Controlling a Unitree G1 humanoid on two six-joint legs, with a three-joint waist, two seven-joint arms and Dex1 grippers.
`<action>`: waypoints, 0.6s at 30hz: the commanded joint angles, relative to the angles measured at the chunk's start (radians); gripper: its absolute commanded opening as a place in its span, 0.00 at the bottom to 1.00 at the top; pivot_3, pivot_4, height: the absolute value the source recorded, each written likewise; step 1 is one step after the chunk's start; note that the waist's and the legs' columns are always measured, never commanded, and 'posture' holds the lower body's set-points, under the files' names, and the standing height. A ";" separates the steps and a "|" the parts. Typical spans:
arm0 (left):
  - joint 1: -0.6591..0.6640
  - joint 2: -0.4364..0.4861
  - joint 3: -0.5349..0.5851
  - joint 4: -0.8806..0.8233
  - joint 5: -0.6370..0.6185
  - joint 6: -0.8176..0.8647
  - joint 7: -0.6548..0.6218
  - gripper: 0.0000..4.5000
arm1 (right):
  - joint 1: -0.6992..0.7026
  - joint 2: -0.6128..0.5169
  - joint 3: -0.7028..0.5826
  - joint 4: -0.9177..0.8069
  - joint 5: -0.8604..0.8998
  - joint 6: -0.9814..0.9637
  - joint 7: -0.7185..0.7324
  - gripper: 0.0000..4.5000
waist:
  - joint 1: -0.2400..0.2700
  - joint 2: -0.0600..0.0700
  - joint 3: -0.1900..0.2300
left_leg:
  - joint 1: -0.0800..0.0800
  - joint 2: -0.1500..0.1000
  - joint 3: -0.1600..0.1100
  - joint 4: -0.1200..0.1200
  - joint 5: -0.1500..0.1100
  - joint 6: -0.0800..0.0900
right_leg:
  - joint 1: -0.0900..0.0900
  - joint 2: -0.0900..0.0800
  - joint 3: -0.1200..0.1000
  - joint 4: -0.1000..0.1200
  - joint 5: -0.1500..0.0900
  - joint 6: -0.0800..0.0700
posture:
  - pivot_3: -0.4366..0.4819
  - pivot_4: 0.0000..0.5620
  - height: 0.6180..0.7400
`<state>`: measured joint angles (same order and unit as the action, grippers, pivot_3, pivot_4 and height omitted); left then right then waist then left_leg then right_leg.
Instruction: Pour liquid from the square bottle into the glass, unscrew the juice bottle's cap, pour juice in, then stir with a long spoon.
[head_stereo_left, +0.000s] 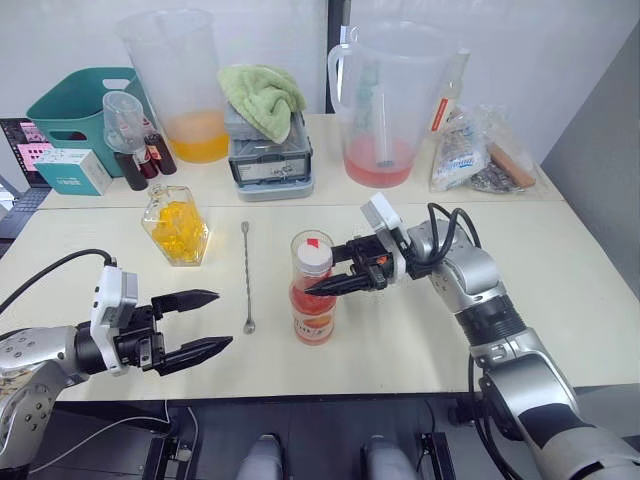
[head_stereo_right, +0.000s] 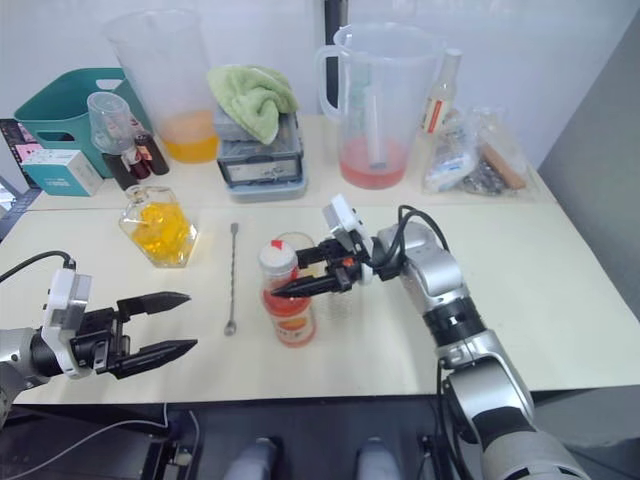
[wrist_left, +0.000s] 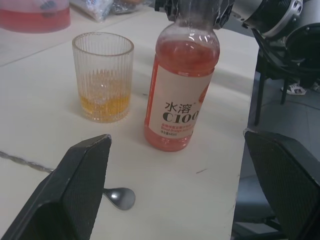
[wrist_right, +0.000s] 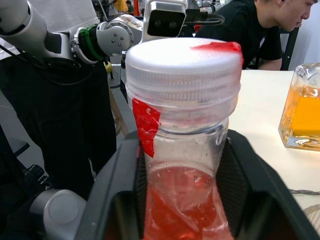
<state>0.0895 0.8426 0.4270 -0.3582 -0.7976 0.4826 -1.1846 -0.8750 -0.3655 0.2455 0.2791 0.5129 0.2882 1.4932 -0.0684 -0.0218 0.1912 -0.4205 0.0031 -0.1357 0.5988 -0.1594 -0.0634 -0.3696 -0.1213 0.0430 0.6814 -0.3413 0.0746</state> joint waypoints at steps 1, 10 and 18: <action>-0.012 -0.009 0.023 -0.026 -0.029 -0.018 -0.003 1.00 | 0.025 -0.004 -0.064 -0.119 0.032 0.023 -0.050 0.28 | 0.002 0.000 0.000 | 0.000 0.000 0.000 0.000 0.000 0.000 | 0.000 0.000 0.000 0.000 0.000 0.000 | 0.48 0.27 1.00; -0.058 -0.027 0.009 0.027 -0.010 -0.108 -0.073 1.00 | 0.247 -0.005 -0.167 -0.767 0.149 0.476 -0.650 0.28 | 0.002 0.000 0.000 | -0.002 0.000 0.000 0.000 0.000 0.000 | -0.002 0.000 0.000 0.001 0.000 0.000 | 0.48 0.27 1.00; -0.109 -0.022 -0.013 0.070 -0.001 -0.132 -0.110 1.00 | 0.370 0.049 -0.151 -0.986 0.035 0.585 -1.042 0.28 | 0.008 0.000 0.000 | -0.002 0.000 0.000 0.000 0.000 0.000 | -0.002 0.001 0.000 0.001 0.000 0.000 | 0.48 0.27 1.00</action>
<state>-0.0066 0.8109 0.4086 -0.2851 -0.7909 0.3700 -1.2811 -0.5019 -0.3250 0.1077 -0.6463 0.5657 0.8914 0.4944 -0.0600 -0.0219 0.1911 -0.4222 0.0034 -0.1362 0.5992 -0.1593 -0.0635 -0.3714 -0.1207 0.0432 0.6824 -0.3412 0.0744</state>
